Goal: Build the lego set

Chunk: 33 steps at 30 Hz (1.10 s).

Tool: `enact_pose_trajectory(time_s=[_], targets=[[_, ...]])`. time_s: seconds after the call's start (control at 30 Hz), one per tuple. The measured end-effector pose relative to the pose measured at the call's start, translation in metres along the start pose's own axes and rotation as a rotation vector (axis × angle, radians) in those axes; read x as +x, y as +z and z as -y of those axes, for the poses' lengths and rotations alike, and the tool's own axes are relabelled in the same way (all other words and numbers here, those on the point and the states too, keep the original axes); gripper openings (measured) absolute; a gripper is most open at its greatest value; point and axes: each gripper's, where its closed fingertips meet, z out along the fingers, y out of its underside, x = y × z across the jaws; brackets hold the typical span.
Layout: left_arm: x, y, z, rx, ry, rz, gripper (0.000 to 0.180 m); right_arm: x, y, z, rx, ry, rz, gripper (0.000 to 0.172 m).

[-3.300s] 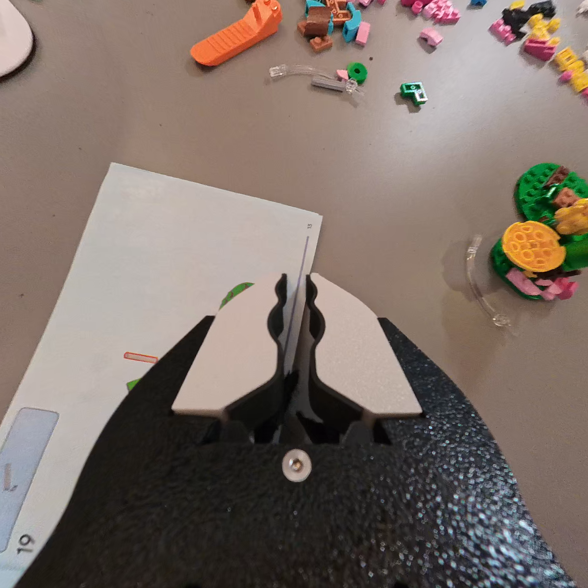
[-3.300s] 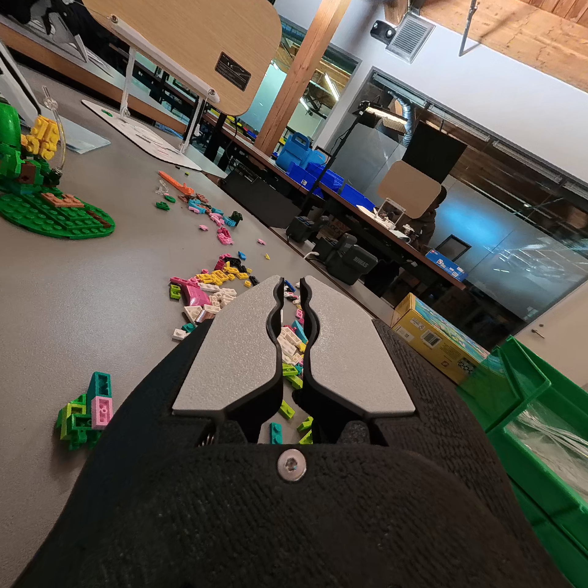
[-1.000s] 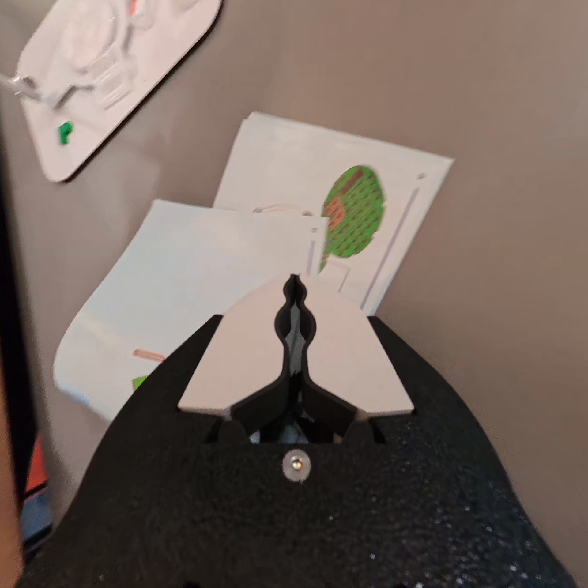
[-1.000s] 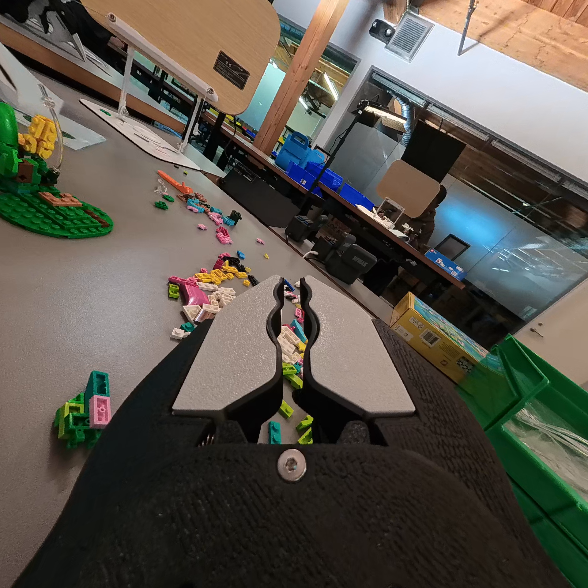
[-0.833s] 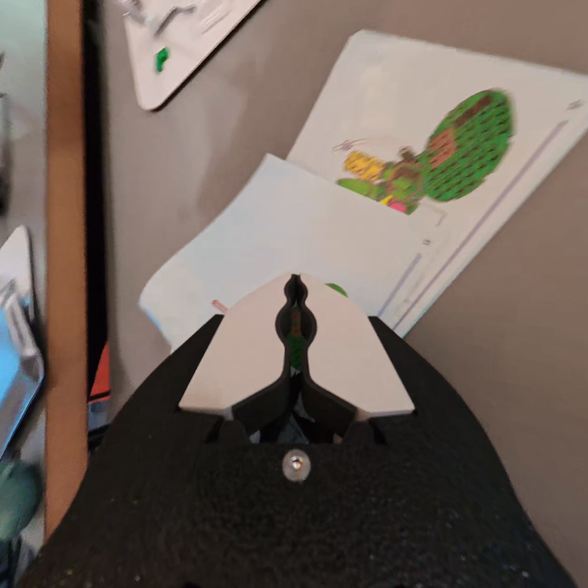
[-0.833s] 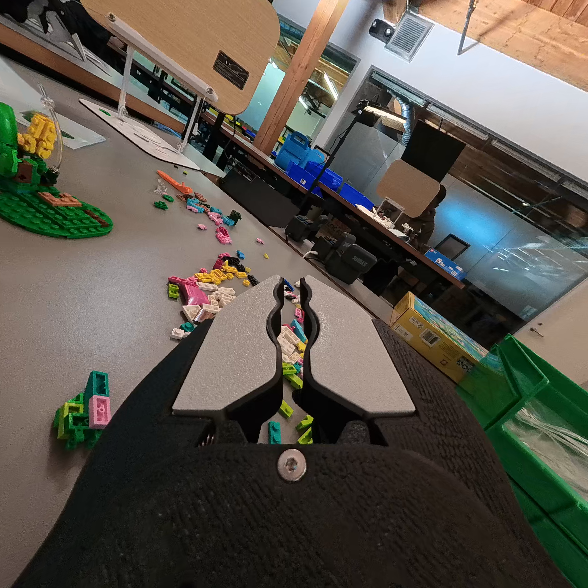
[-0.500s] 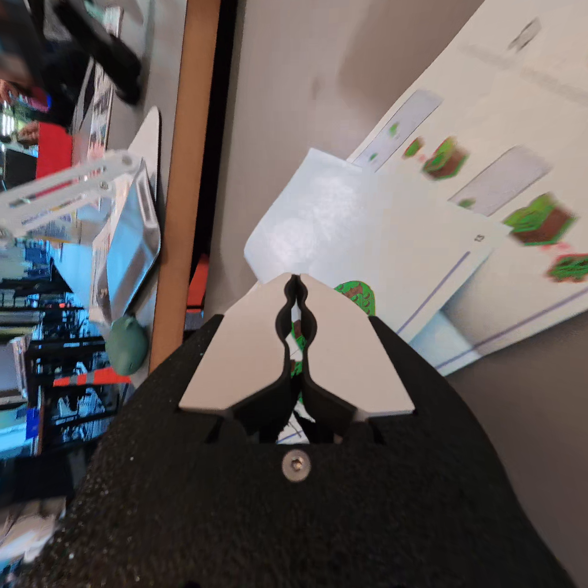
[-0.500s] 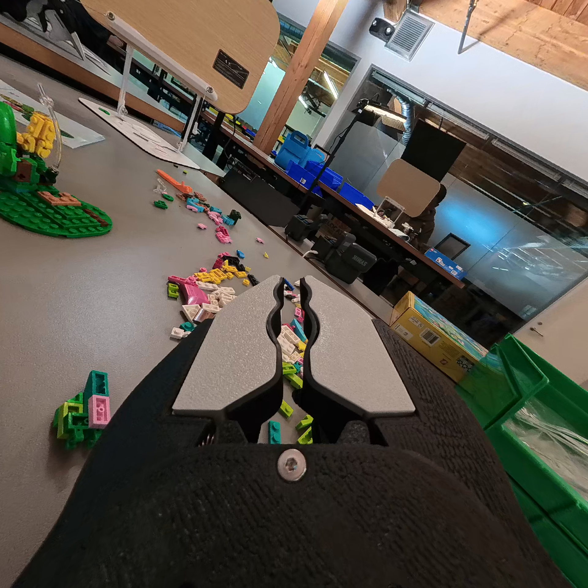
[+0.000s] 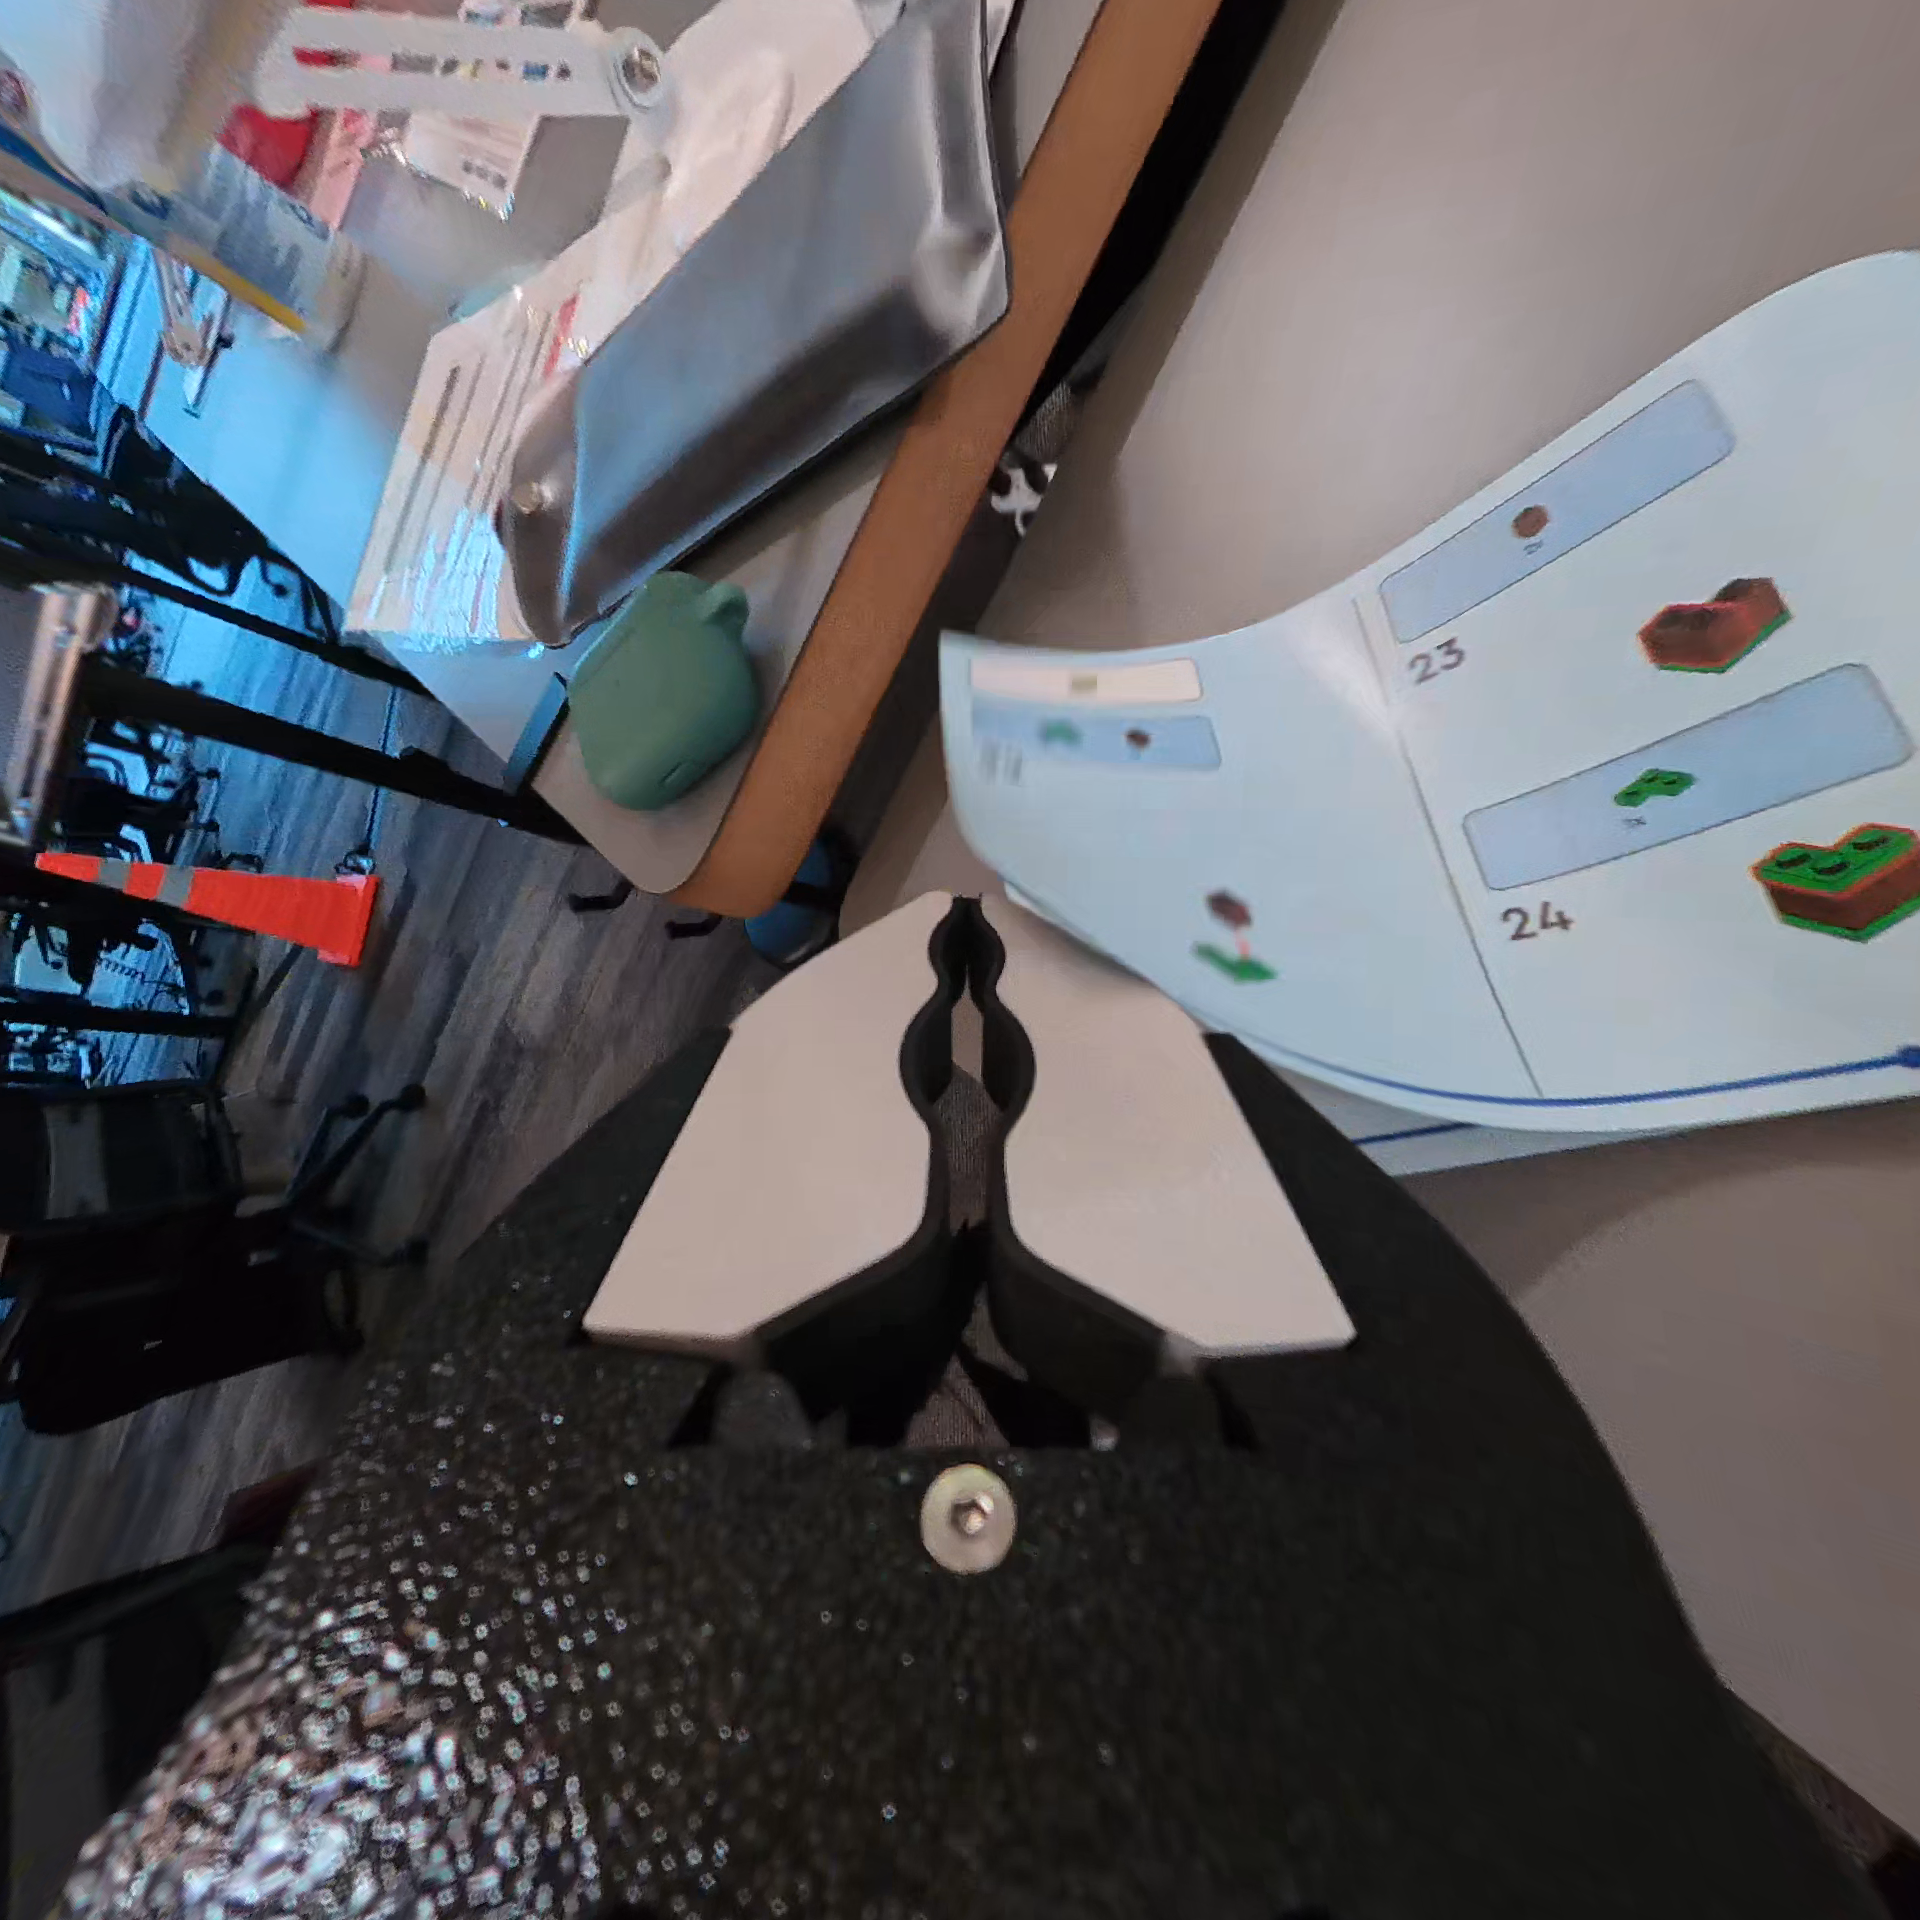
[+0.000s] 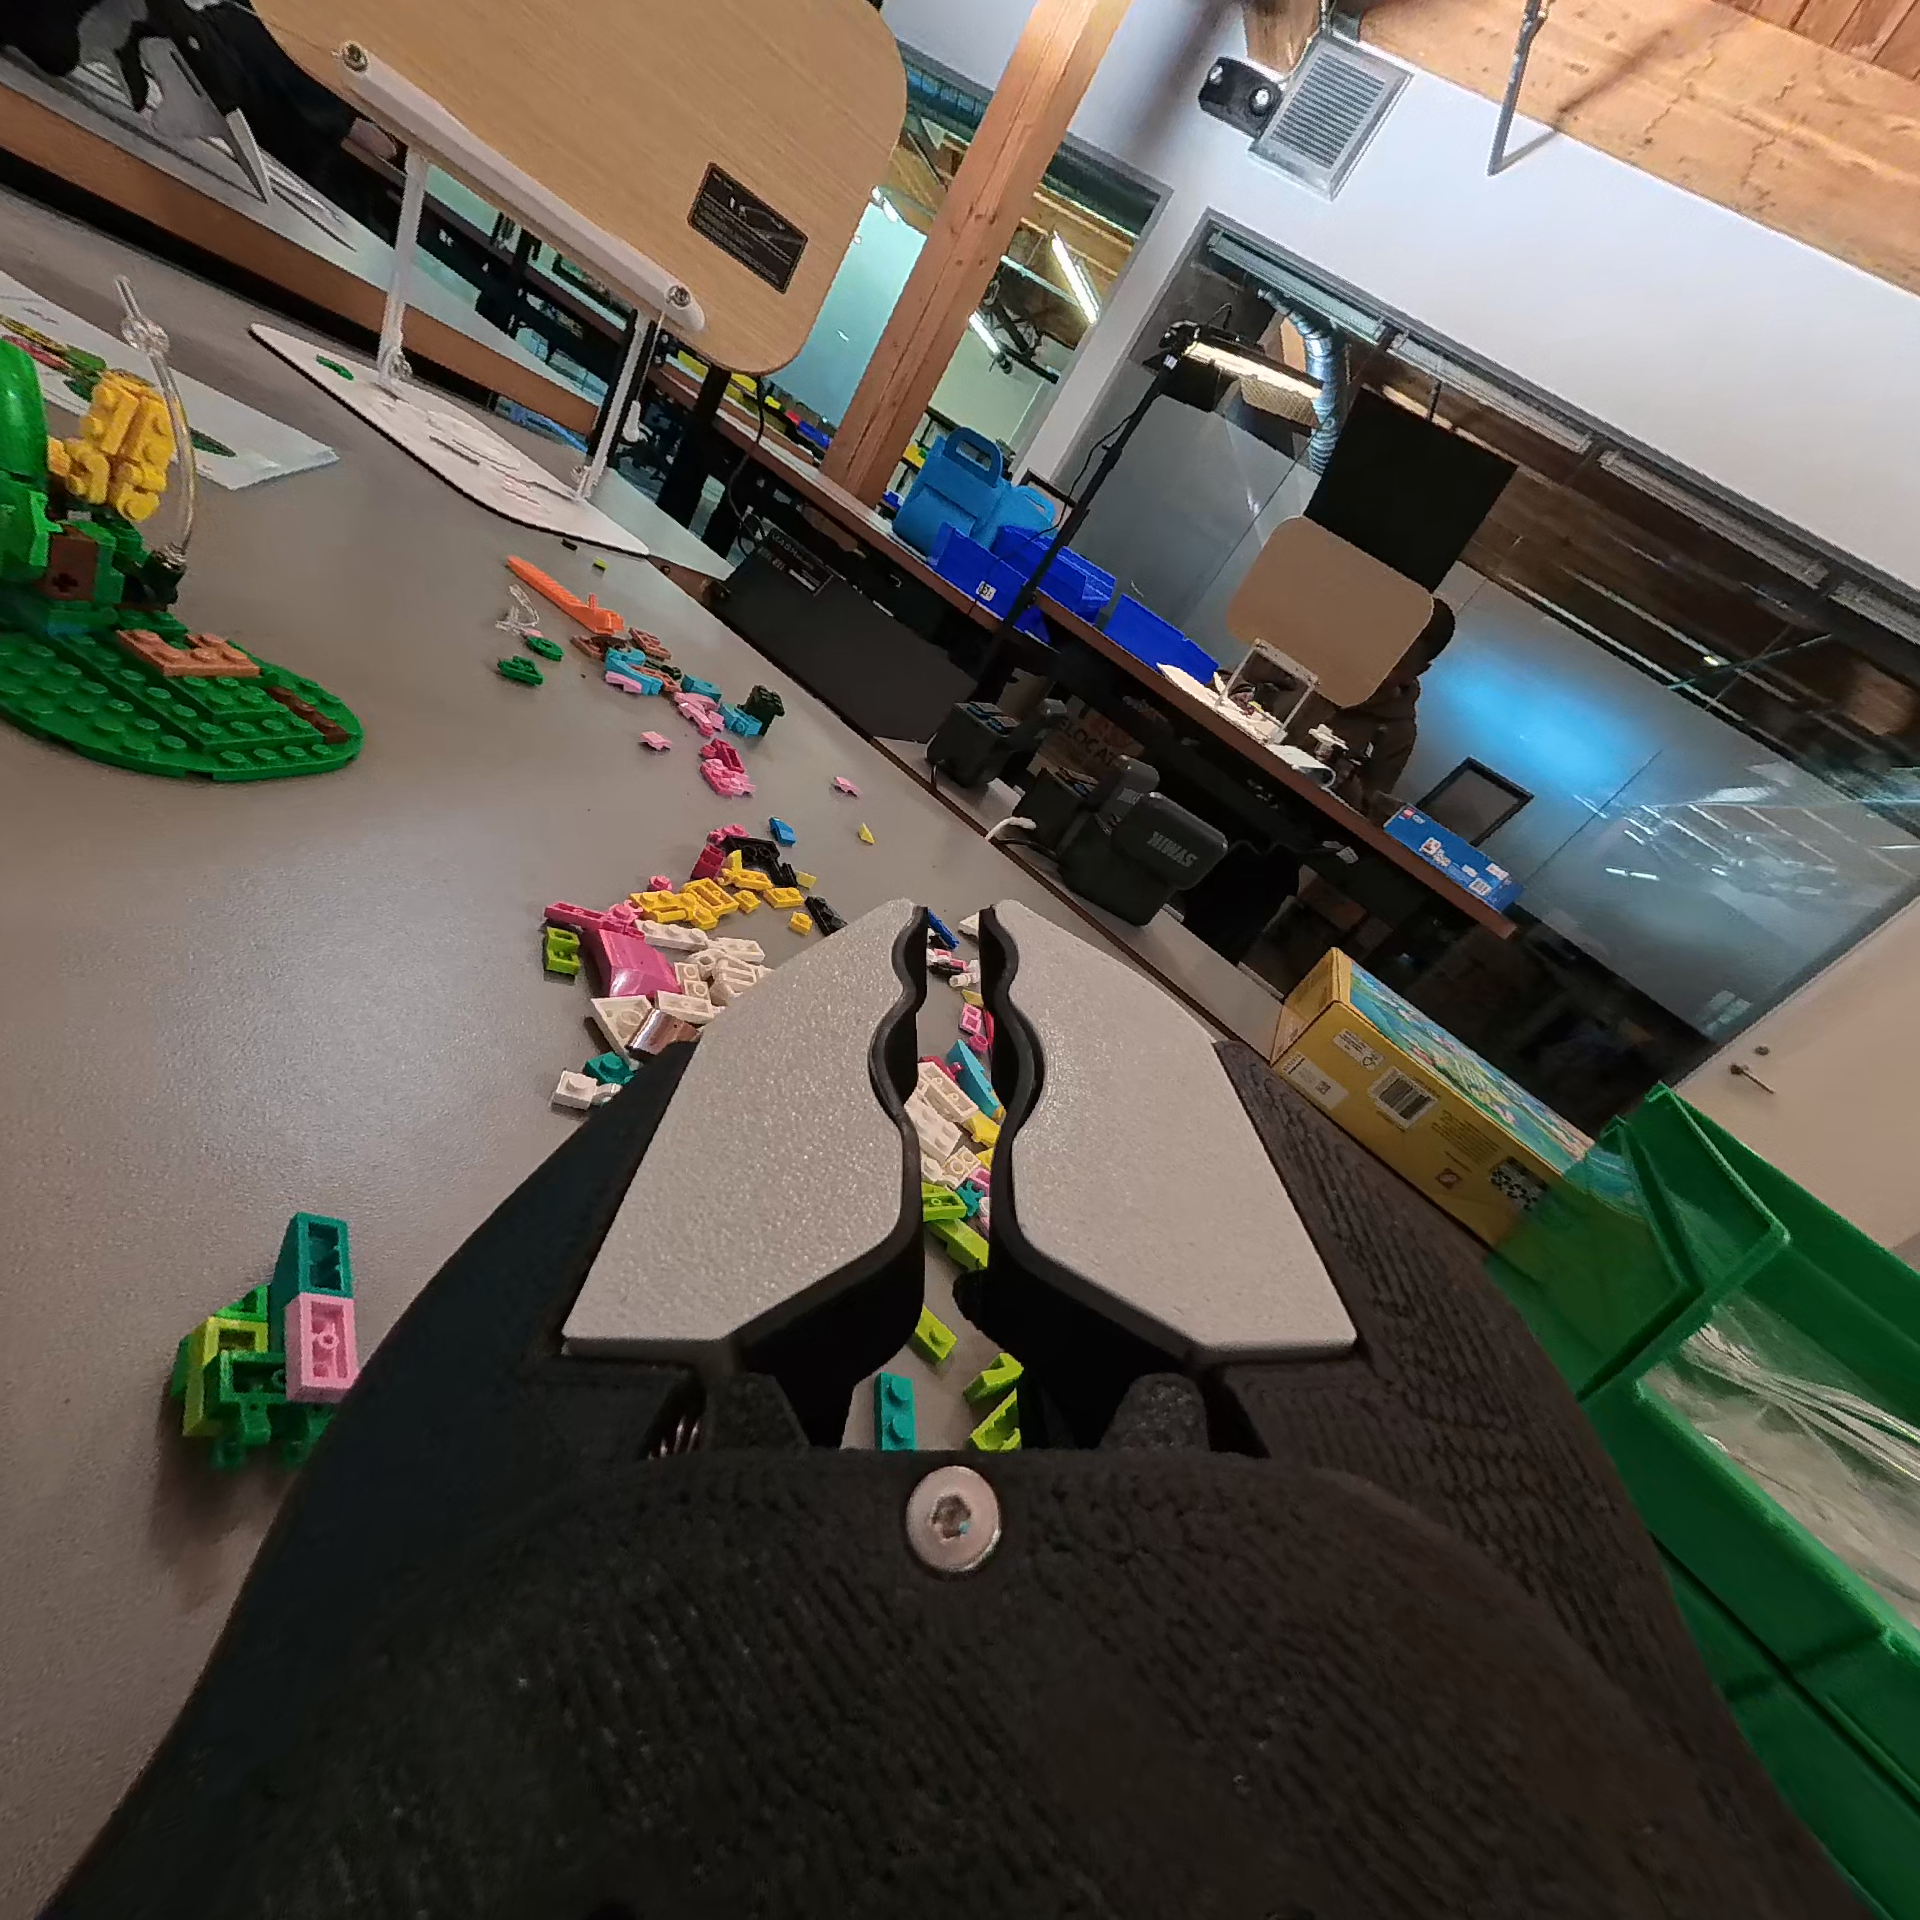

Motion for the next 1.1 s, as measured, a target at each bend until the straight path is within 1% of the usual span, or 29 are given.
enact_pose_trajectory(time_s=[0.07, 0.1, 0.17, 0.23, 0.3, 0.4, 0.47, 0.57, 0.6, 0.67, 0.77, 0.83, 0.9, 1.0, 1.1], targets=[[-0.001, -0.009, 0.004, 0.035, 0.017, 0.016, 0.0, 0.0, 0.0, 0.0, 0.0, 0.0, 0.0, 0.008], [0.005, -0.014, 0.008, 0.067, 0.018, -0.013, 0.0, 0.0, 0.001, 0.0, 0.0, 0.0, 0.0, 0.008], [0.031, -0.03, 0.028, 0.196, -0.042, -0.177, 0.0, 0.0, 0.001, 0.0, 0.001, -0.001, 0.0, 0.007], [0.055, -0.046, 0.045, 0.291, -0.072, -0.323, 0.0, 0.0, 0.001, 0.0, 0.0, -0.002, 0.0, 0.007], [0.08, -0.059, 0.06, 0.356, -0.026, -0.433, 0.0, 0.0, 0.001, 0.001, 0.003, -0.001, 0.0, 0.007], [0.125, -0.071, 0.075, 0.401, 0.119, -0.6, 0.001, 0.0, 0.001, 0.001, 0.003, 0.001, 0.003, 0.008], [0.158, -0.082, 0.088, 0.43, 0.196, -0.717, 0.01, -0.001, 0.001, 0.001, 0.003, 0.001, 0.005, 0.007], [0.2, -0.099, 0.109, 0.482, 0.246, -0.849, 0.023, -0.001, 0.001, 0.001, 0.004, -0.002, 0.005, 0.007], [0.212, -0.103, 0.114, 0.488, 0.263, -0.885, 0.023, -0.002, 0.001, 0.001, 0.003, -0.002, 0.006, 0.007], [0.237, -0.107, 0.122, 0.492, 0.327, -0.916, 0.026, -0.002, 0.001, 0.0, 0.001, -0.004, 0.006, 0.008], [0.274, -0.105, 0.122, 0.43, 0.441, -0.966, 0.036, 0.001, 0.002, -0.001, -0.005, 0.003, -0.002, 0.008], [0.289, -0.106, 0.123, 0.425, 0.482, -0.99, 0.034, 0.002, 0.001, -0.001, -0.003, 0.012, -0.005, 0.008], [0.292, -0.104, 0.126, 0.441, 0.497, -0.969, 0.03, 0.002, 0.001, -0.001, -0.001, 0.015, -0.005, 0.008], [0.298, -0.107, 0.125, 0.435, 0.477, -1.035, 0.031, 0.0, 0.001, 0.0, 0.003, 0.01, 0.002, 0.007], [0.301, -0.099, 0.122, 0.414, 0.519, -1.02, 0.031, -0.002, 0.002, 0.001, 0.005, 0.008, 0.009, 0.007]])
